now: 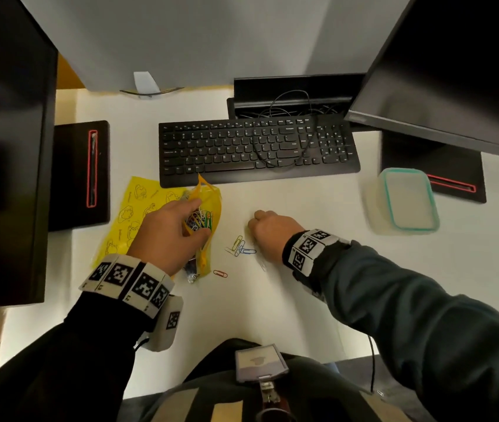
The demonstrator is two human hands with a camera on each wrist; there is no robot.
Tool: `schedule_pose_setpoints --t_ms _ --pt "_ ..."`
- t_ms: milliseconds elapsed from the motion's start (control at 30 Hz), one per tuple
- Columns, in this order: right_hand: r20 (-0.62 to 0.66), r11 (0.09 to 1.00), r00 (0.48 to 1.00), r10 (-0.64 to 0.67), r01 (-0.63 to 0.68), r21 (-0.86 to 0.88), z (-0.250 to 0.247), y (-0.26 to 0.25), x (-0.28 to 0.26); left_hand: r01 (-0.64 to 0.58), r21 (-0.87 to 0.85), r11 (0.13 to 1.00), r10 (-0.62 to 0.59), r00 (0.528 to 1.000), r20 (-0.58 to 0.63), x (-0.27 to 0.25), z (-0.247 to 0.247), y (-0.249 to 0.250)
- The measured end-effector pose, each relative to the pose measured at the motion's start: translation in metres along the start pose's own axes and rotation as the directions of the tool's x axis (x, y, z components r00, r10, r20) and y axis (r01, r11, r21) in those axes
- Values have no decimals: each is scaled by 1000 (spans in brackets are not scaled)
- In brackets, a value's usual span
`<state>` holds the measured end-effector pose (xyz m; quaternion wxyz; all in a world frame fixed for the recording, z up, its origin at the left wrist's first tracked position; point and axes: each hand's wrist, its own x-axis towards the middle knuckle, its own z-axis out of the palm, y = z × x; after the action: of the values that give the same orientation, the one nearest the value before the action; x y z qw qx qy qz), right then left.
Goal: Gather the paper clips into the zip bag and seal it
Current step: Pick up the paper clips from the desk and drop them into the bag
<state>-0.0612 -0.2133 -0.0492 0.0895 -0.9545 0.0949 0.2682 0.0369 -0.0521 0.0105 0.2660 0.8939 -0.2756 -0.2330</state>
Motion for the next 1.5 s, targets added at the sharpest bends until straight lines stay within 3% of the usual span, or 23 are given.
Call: schedule_pose_setpoints --t_ms 133,333,1000,1167,1333,1500 --pt "14 999 1000 -18 17 34 2 -1 -2 3 10 1000 -3 1000 12 0 -2 0" --pt "-6 966 995 -99 98 238 0 -11 -3 -11 14 1000 11 1000 13 -2 -5 -2" --pt "-84 990 987 -139 138 -13 1 -19 7 4 36 999 -5 1000 14 -2 -5 -1" --pt "-86 993 990 -115 116 6 4 -21 7 8 38 999 -9 1000 17 -1 -4 -1" --pt "-135 967 991 -6 40 251 4 -12 5 14 54 998 -16 999 32 0 -6 -1" --pt "-213 769 933 292 -97 632 3 11 -5 10 41 999 -11 999 41 1 -6 -2"
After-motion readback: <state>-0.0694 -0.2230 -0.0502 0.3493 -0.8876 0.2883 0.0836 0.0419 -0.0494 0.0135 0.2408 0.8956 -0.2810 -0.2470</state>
